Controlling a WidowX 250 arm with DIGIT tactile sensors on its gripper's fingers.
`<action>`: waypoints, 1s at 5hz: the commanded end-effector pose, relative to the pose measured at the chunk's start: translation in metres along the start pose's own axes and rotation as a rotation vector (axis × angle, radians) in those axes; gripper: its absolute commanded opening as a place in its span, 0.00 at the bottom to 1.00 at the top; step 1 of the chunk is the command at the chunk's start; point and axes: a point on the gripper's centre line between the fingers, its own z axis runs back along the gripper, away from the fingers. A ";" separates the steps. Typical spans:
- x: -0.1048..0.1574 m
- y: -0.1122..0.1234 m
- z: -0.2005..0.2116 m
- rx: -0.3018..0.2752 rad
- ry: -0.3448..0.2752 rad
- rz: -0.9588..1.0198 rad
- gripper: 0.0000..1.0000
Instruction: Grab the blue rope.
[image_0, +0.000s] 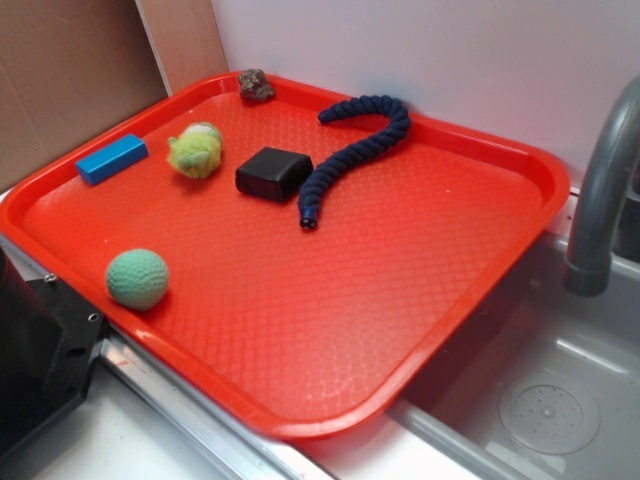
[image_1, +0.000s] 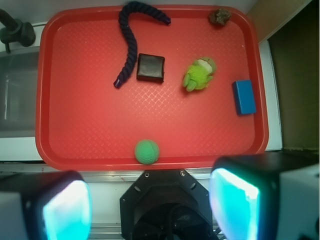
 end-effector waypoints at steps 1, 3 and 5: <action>0.000 0.000 0.000 0.000 0.000 0.000 1.00; 0.085 0.015 -0.085 0.049 0.028 -0.009 1.00; 0.164 -0.017 -0.126 -0.034 -0.095 -0.041 1.00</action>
